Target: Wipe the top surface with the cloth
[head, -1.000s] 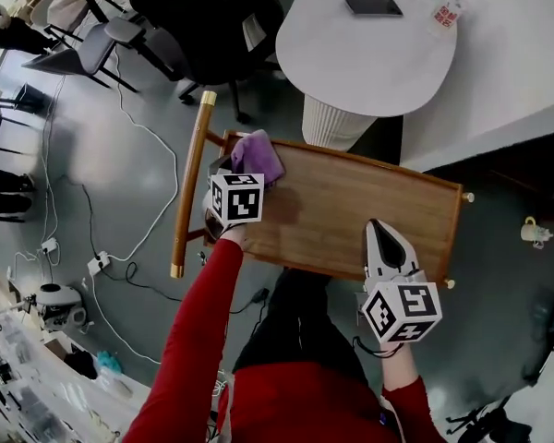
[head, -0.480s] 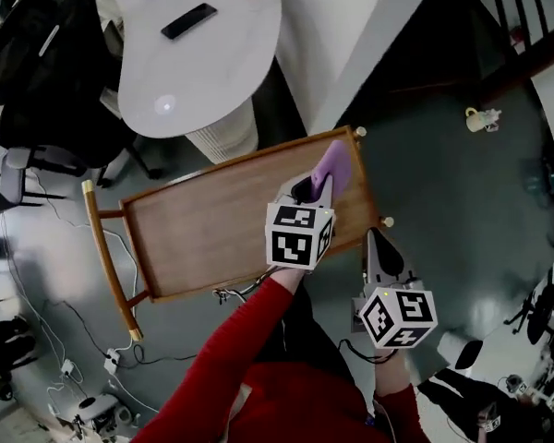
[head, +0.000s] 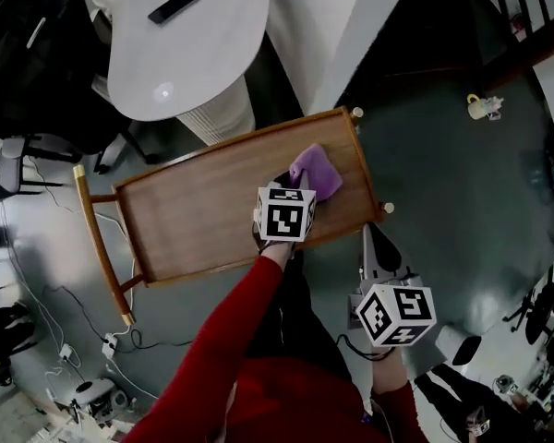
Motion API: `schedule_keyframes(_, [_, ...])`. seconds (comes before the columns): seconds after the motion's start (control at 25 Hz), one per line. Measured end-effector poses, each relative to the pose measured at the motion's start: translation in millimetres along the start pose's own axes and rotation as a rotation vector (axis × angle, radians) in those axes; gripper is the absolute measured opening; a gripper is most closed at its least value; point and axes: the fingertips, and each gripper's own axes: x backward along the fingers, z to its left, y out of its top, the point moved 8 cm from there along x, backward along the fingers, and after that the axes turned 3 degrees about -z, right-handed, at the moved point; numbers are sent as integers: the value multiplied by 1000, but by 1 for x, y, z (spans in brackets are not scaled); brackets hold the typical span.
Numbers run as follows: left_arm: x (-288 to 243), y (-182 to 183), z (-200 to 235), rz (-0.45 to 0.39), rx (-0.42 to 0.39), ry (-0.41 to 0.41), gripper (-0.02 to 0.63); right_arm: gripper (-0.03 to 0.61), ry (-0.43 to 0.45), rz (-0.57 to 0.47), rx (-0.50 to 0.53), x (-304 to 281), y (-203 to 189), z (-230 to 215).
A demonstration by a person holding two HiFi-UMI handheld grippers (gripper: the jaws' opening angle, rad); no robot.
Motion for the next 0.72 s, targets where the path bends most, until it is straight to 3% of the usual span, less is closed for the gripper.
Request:
schedule_keyframes(0.2, [79, -24, 103, -26, 103, 250, 49, 3, 194, 53, 100, -35, 14, 38])
schedule_keyframes(0.36, [149, -57, 181, -36, 145, 467, 49, 3, 320, 99, 186, -67, 13, 79])
schedule_keyframes(0.48, [197, -84, 223, -49, 229, 603, 49, 3, 395, 122, 238, -79, 10, 110])
schedule_keyframes(0.6, [221, -101, 241, -63, 270, 668, 49, 3, 437, 147, 265, -85, 3, 127])
schedule_keyframes(0.72, [226, -108, 243, -63, 250, 680, 49, 3, 440, 157, 273, -86, -4, 137])
